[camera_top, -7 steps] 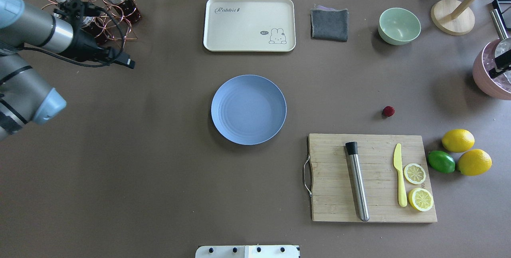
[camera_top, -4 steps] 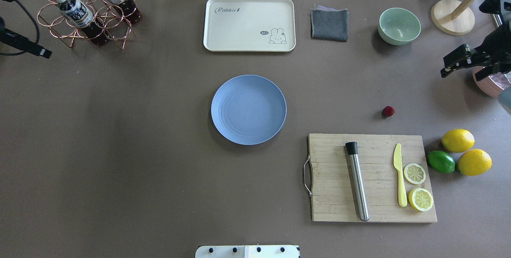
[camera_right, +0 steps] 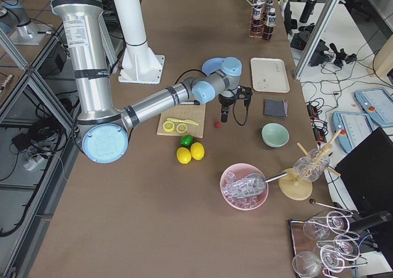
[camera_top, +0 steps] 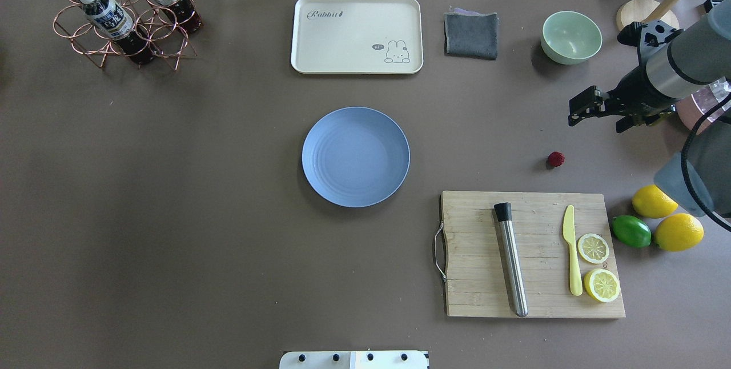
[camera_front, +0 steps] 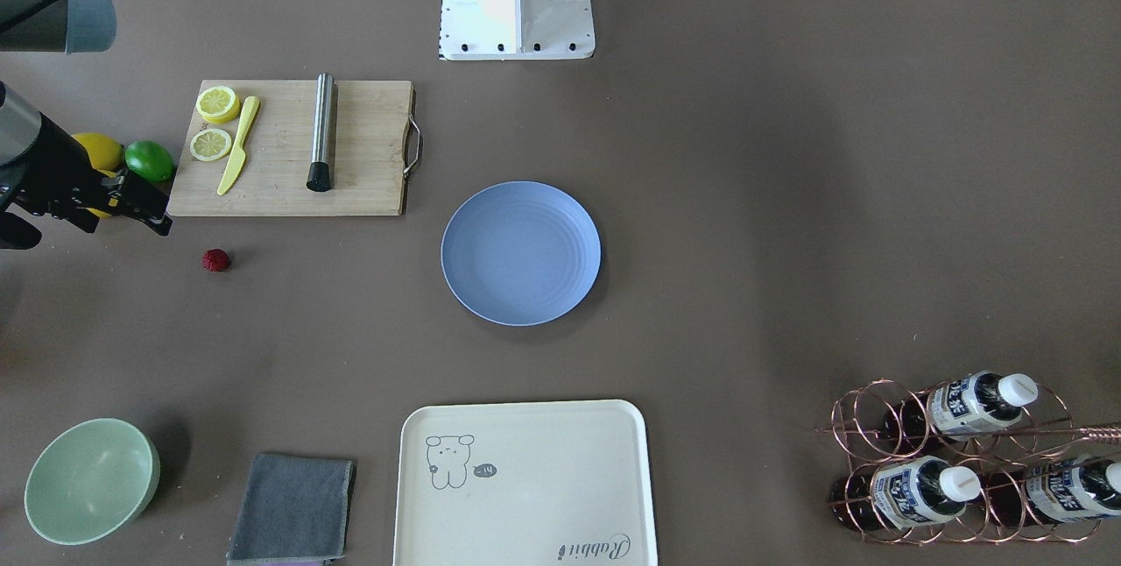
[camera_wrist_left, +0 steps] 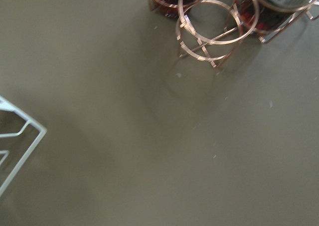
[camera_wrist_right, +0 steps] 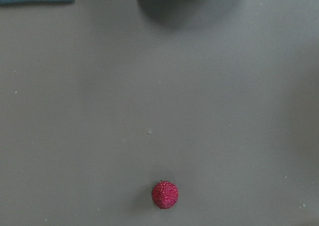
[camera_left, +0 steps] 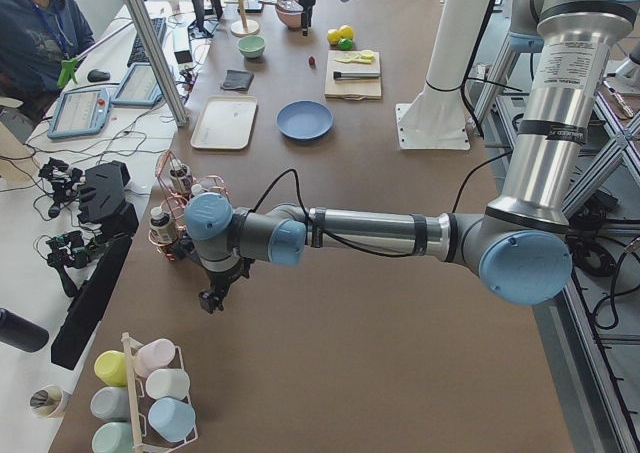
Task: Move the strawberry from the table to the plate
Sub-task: 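Lower the right gripper onto the red strawberry and close it, then lift the strawberry with the right gripper and carry it over the plate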
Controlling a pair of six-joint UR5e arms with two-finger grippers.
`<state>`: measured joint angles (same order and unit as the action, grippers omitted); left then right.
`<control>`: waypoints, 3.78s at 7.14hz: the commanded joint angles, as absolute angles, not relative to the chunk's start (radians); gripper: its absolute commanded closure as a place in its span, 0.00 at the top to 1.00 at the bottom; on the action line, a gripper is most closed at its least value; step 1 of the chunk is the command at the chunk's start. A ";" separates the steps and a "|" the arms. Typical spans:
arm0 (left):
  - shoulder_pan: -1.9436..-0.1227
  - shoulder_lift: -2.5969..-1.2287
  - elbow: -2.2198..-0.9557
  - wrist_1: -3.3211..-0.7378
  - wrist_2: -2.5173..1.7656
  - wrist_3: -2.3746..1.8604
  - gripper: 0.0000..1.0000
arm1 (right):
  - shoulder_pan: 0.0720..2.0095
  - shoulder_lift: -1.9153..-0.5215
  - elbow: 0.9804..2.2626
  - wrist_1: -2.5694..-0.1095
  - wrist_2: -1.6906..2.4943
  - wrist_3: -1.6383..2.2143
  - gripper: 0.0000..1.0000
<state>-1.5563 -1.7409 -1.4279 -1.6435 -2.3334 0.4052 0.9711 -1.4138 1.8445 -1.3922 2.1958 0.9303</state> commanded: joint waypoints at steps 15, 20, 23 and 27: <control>-1.571 -1.643 -1.436 -1.618 -2.332 0.430 0.98 | 0.756 -1.408 1.695 -1.250 1.957 1.023 0.49; -1.571 -1.641 -1.430 -1.618 -2.333 0.430 0.98 | 0.758 -1.359 1.709 -1.253 1.966 1.029 0.00; -1.569 -1.628 -1.436 -1.620 -2.333 0.430 0.98 | 0.733 -1.240 1.692 -1.273 1.968 1.297 0.00; -1.569 -1.615 -1.436 -1.634 -2.333 0.428 0.98 | 0.606 -0.932 1.622 -1.494 1.897 1.545 0.00</control>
